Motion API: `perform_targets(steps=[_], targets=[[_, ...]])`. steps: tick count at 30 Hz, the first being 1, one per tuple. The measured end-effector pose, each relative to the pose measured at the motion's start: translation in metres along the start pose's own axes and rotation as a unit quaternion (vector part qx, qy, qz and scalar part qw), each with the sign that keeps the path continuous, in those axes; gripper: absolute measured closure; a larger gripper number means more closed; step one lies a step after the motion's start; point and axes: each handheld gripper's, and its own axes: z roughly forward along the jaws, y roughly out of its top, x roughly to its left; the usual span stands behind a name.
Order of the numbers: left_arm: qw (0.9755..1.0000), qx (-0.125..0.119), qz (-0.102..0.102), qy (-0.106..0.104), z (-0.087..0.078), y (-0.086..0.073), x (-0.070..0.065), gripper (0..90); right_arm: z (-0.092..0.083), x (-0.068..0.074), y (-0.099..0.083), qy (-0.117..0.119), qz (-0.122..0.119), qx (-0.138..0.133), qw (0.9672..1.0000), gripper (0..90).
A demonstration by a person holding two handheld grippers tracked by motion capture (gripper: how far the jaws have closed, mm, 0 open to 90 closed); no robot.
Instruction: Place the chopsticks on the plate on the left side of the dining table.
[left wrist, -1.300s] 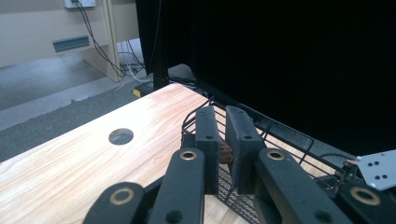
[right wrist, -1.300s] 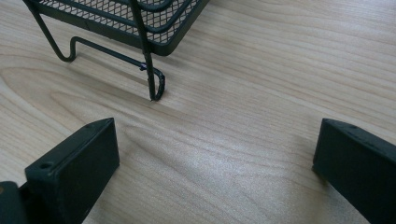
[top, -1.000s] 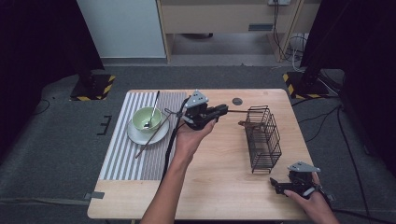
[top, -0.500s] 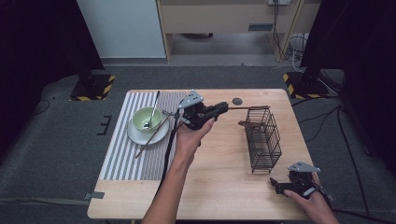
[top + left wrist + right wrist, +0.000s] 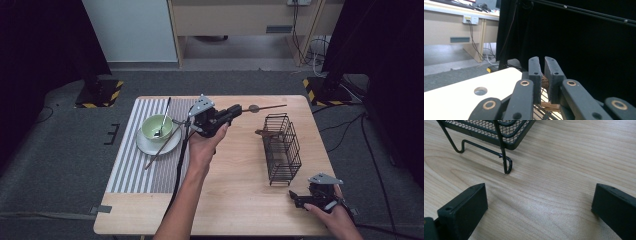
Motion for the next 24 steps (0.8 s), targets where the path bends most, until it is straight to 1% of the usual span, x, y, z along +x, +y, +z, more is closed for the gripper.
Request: perform_targets(steps=[4,11,14,20,24], targets=[[0.9999,-0.006,-0.003,0.010,-0.004,0.001,0.003,83.8,0.000,0.000,0.000,0.000,0.000,0.000,1.0000,0.4],[0.9994,-0.017,-0.007,0.030,-0.015,-0.001,0.009,83.9,0.000,0.000,0.000,0.000,0.000,0.000,1.0000,0.4],[0.9989,-0.018,-0.004,0.042,-0.025,-0.003,0.013,83.9,0.000,0.000,0.000,0.000,0.000,0.000,1.0000,0.4],[0.9972,-0.033,-0.018,0.066,-0.048,-0.005,0.027,83.9,0.000,0.000,0.000,0.000,0.000,0.000,1.0000,0.4],[0.9959,-0.035,-0.021,0.081,-0.064,-0.010,0.033,83.9,0.000,0.000,0.000,0.000,-0.001,0.000,1.0000,0.4]])
